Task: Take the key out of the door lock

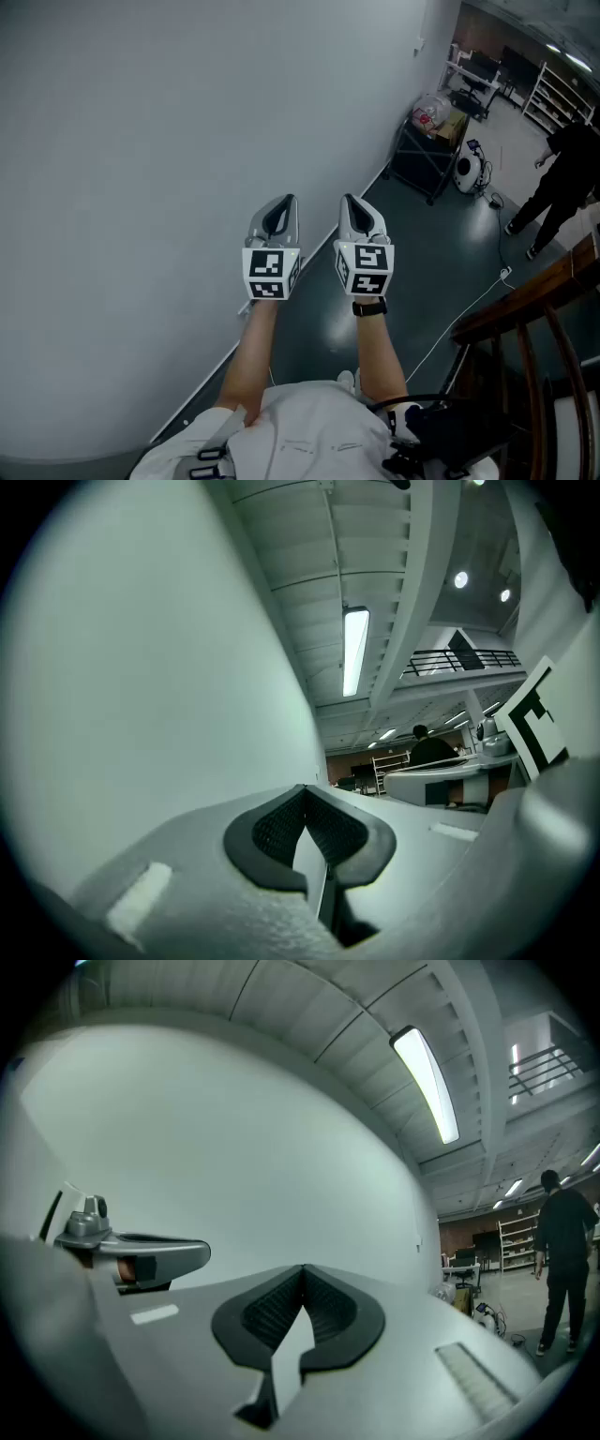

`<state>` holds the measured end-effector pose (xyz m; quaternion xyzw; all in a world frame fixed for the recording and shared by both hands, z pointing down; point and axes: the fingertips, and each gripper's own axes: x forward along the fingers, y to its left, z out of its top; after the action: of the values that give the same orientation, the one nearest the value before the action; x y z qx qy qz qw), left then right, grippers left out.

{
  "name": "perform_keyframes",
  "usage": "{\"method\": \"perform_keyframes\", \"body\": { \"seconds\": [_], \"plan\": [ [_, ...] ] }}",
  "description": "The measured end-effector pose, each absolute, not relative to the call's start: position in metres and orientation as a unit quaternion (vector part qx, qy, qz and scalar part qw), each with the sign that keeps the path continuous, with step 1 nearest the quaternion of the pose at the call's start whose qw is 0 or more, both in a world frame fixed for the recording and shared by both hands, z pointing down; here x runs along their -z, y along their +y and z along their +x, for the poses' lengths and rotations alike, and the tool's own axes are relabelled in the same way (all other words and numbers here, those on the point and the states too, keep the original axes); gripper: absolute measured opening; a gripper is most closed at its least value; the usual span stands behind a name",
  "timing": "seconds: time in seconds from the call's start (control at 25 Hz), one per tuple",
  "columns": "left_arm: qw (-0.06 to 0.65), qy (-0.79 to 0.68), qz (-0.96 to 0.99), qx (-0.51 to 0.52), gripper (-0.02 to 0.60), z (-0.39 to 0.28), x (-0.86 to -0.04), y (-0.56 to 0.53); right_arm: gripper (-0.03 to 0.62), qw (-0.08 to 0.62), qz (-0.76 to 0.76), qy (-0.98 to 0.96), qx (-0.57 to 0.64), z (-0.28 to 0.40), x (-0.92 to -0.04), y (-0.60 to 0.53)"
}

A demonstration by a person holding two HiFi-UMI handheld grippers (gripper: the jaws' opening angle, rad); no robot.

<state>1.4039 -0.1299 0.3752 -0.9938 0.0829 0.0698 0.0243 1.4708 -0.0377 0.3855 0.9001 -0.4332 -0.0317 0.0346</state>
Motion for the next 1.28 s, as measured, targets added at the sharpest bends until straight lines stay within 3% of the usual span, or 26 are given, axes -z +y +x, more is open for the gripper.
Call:
{"method": "perform_keyframes", "body": {
  "seconds": [0.24,0.48,0.84,1.28],
  "plan": [
    [0.035,0.108,-0.991,-0.066,0.002,1.358,-0.383,-0.167,-0.005,0.025,0.893,-0.449,0.027,1.43,-0.394,-0.075],
    [0.036,0.139,-0.988,-0.049,0.002,1.295,-0.396,-0.215,-0.003,-0.035,0.871,-0.489,-0.037,1.378,-0.42,-0.129],
    [0.054,0.3,-0.95,-0.07,0.002,1.197,-0.38,-0.279,0.003,-0.029,0.808,-0.588,-0.015,1.321,-0.412,-0.208],
    [0.021,0.522,-0.851,-0.042,0.002,1.091,-0.406,-0.279,0.003,0.014,0.639,-0.765,0.08,1.203,-0.404,-0.268]
  ]
}}
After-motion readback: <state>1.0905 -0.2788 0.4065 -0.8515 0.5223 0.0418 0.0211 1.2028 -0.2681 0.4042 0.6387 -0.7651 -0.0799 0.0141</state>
